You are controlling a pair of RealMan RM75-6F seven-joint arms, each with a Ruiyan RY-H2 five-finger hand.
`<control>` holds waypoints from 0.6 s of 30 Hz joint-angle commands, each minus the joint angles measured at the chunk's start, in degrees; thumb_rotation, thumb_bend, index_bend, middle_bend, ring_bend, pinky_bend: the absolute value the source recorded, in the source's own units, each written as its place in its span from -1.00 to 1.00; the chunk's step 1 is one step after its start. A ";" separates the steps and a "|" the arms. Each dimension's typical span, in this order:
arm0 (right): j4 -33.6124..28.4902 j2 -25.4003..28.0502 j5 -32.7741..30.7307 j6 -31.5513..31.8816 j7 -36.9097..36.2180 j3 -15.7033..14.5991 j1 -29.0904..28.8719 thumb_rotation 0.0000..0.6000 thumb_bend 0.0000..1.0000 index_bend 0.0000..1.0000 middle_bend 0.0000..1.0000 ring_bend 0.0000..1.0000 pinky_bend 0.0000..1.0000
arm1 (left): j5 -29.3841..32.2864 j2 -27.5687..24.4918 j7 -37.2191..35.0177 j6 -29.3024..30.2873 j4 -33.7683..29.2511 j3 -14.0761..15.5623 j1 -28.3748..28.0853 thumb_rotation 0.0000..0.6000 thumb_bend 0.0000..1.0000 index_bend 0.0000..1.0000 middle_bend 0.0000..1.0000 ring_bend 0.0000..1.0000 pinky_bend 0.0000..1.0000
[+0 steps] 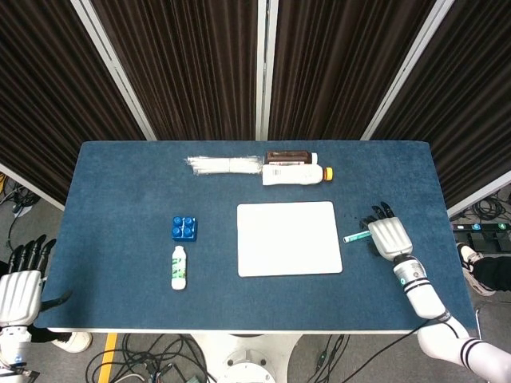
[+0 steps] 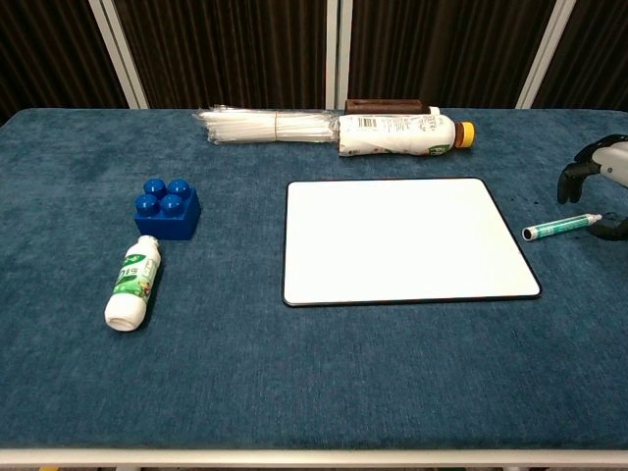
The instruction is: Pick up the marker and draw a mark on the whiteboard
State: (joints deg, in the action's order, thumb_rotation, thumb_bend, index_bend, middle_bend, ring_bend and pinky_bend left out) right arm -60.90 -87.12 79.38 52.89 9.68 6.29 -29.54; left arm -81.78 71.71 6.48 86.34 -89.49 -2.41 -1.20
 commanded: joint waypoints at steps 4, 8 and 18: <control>4.00 -3.27 1.54 -0.12 0.86 -1.19 -1.79 1.00 -0.55 -0.08 -0.17 -0.72 -0.96 | 0.07 0.09 -0.21 -0.03 0.24 0.03 0.06 1.00 -1.00 -0.82 -1.00 -1.00 -1.00; 5.66 -4.47 2.05 -0.07 1.29 -1.71 -2.31 1.00 -0.55 -0.05 -0.14 -0.71 -0.96 | 0.17 0.15 -0.55 0.00 0.47 0.01 0.16 1.00 -1.00 -0.82 -1.00 -1.00 -1.00; 8.16 -6.28 1.83 -0.46 1.44 -2.02 -3.20 1.00 -0.55 -0.05 -0.12 -0.69 -0.95 | 0.24 0.30 -1.01 0.09 1.01 0.03 0.36 1.00 -1.00 -0.82 -1.00 -1.00 -1.00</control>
State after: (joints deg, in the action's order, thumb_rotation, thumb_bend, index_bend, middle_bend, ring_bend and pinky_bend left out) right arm -52.79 -93.35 81.24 52.46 11.15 4.29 -32.70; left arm -81.54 72.01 5.45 86.44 -88.46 -2.37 -0.84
